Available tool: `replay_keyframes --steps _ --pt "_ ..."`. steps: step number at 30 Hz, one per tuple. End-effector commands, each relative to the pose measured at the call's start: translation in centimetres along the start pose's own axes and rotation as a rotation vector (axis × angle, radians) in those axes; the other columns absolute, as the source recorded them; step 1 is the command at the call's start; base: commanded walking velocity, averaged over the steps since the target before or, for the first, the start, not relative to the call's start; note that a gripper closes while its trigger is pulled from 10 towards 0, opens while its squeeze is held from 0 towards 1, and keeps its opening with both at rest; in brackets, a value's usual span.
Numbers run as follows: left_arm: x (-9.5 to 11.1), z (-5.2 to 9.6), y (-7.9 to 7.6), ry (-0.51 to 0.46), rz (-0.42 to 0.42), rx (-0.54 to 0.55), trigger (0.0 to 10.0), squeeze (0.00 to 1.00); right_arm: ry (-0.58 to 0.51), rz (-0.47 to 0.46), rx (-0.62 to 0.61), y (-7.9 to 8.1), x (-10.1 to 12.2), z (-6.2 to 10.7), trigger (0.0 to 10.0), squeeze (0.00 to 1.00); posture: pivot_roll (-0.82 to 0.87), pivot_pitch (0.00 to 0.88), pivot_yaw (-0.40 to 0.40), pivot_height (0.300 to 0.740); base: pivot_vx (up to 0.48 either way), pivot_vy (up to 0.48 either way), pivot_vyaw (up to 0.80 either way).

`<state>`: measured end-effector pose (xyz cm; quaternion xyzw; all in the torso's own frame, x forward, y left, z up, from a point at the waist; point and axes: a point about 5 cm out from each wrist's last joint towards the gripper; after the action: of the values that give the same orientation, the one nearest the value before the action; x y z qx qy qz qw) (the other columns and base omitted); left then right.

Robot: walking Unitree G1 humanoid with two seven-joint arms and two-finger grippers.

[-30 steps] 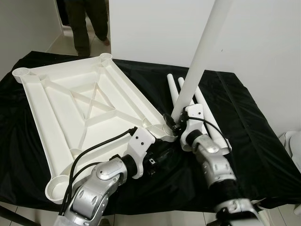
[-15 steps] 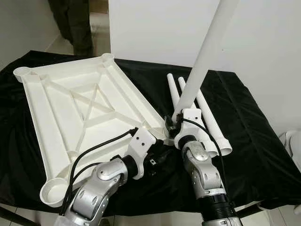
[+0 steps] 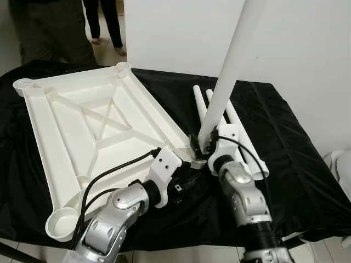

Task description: Building children table

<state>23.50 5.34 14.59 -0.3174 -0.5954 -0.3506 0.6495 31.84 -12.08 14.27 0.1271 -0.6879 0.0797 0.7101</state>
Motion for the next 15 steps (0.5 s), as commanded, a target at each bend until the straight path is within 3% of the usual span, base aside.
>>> replay_keyframes --steps 1,2,3,6,9,15 --pt "-0.31 -0.16 0.06 0.016 0.006 0.001 10.0 0.00 0.009 -0.017 0.016 -0.23 -0.22 -0.01 10.0 0.40 0.11 0.000 -0.078 0.740 0.000 0.000 0.00" --pt "-0.31 -0.16 0.07 0.016 0.006 0.001 10.0 0.00 0.010 -0.016 0.018 -0.23 -0.19 0.00 10.0 0.40 0.11 0.000 -0.078 0.740 0.000 0.000 0.00" --pt "-0.32 -0.16 0.07 0.017 0.006 0.000 10.0 0.00 0.013 0.029 0.084 -0.22 -0.34 -0.07 10.0 0.00 0.11 0.000 -0.076 0.740 0.000 0.000 0.00" --pt "-0.30 -0.17 0.10 0.017 0.005 0.000 10.0 0.00 0.022 0.095 0.196 -0.21 -0.68 -0.13 10.0 0.00 0.11 0.000 -0.077 0.740 0.000 0.000 0.00" --pt "-0.30 -0.17 0.10 0.017 0.005 0.000 10.0 0.00 0.022 0.095 0.196 -0.21 -0.68 -0.13 10.0 0.00 0.11 0.000 -0.077 0.740 0.000 0.000 0.00" --pt "-0.19 -0.14 0.24 0.016 0.003 0.005 10.0 0.00 0.015 0.152 0.355 -0.19 -0.93 -0.49 10.0 0.00 0.11 0.000 -0.071 0.740 0.000 0.000 0.00"
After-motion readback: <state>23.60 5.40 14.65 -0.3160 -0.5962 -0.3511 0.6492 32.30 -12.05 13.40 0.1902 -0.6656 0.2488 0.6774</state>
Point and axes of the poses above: a point about 5 cm out from each wrist's last joint towards the gripper, its own z axis pointing back from the gripper into the wrist, its own x axis along the axis of the wrist's last joint, y = z × x, and after that the axes turned 1 degree about -z, right-handed
